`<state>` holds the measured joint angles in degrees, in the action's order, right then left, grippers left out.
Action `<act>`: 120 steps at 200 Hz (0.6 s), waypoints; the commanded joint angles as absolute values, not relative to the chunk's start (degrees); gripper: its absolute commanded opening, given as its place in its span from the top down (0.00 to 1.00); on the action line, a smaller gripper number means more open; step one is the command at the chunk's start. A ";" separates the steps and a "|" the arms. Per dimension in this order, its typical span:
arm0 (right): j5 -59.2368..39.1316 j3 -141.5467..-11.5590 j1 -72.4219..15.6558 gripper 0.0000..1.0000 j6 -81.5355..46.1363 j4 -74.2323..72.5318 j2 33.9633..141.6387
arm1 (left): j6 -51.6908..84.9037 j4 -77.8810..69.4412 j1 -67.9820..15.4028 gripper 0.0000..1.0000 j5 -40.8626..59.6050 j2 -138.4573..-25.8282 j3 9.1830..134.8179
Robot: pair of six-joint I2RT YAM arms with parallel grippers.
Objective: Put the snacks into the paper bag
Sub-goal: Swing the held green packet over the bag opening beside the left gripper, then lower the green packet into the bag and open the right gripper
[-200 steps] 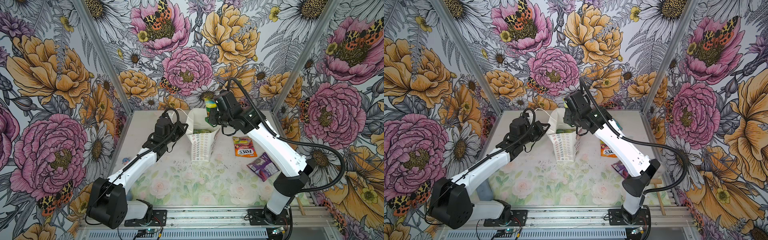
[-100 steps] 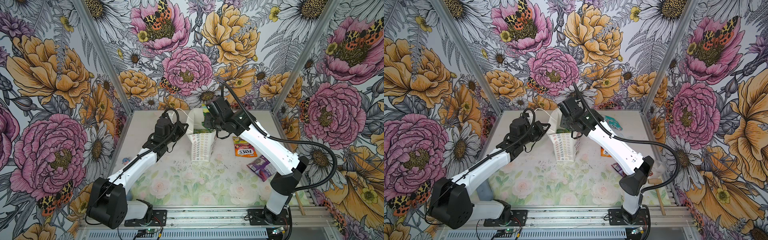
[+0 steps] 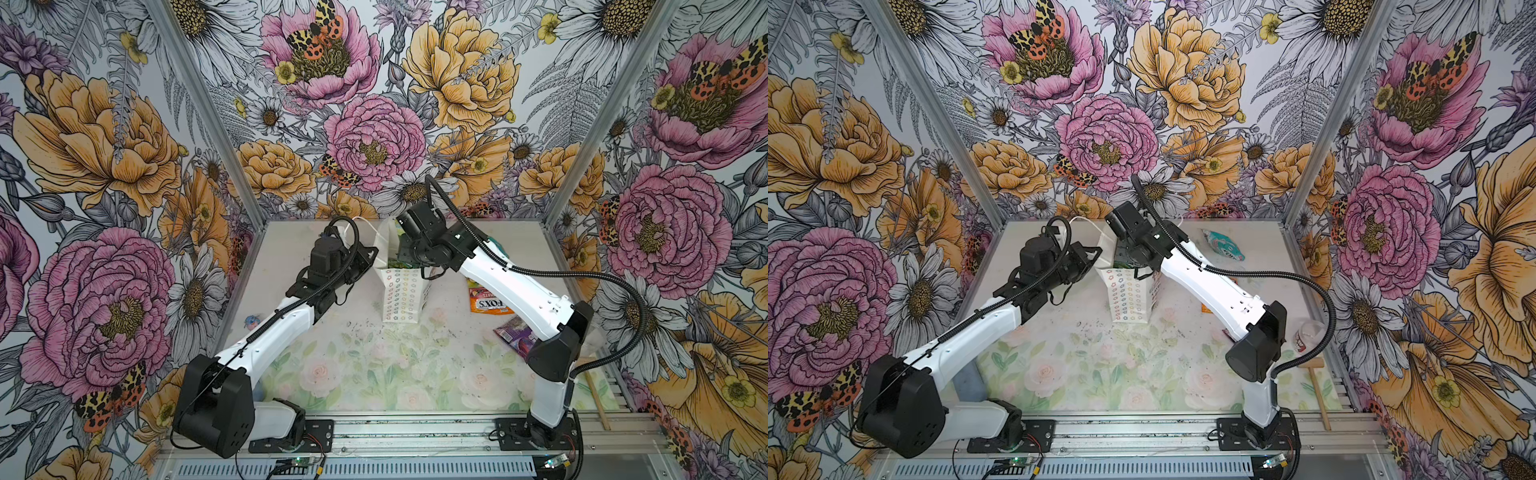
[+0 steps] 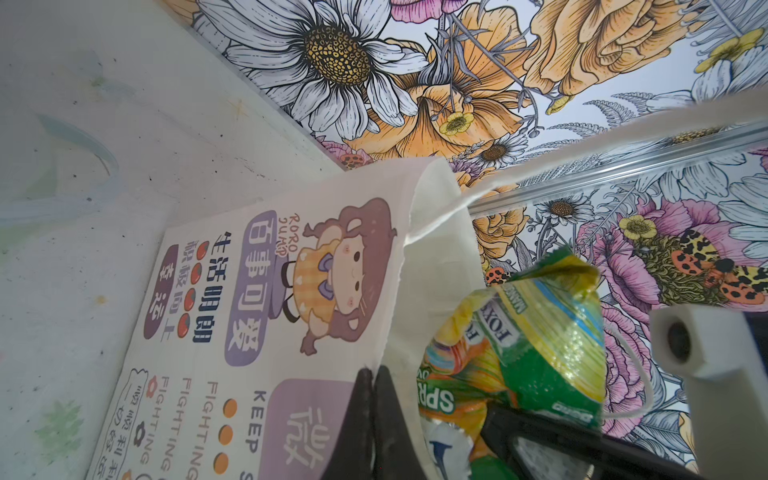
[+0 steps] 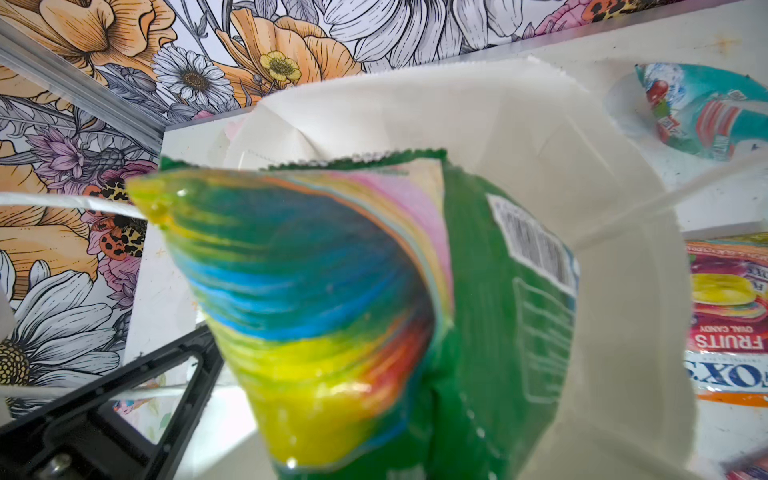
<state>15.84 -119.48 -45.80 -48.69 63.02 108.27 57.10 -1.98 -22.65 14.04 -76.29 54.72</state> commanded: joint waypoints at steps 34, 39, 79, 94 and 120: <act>16.21 -118.16 -47.07 1.00 -50.10 63.21 106.35 | 57.74 -4.92 -23.24 1.00 14.40 -76.20 54.23; 16.32 -118.16 -47.24 1.00 -50.10 63.47 106.26 | 57.74 -5.00 -23.29 1.00 14.31 -76.21 54.14; 17.03 -118.20 -47.64 1.00 -50.10 64.74 105.96 | 57.82 -5.10 -23.47 1.00 14.33 -76.14 54.14; 17.20 -118.19 -47.66 1.00 -50.10 65.12 105.91 | 57.80 -5.10 -23.44 1.00 14.31 -76.11 54.14; 17.92 -118.30 -47.72 0.99 -50.19 65.99 105.91 | 57.74 -5.01 -23.43 1.00 14.28 -76.11 54.14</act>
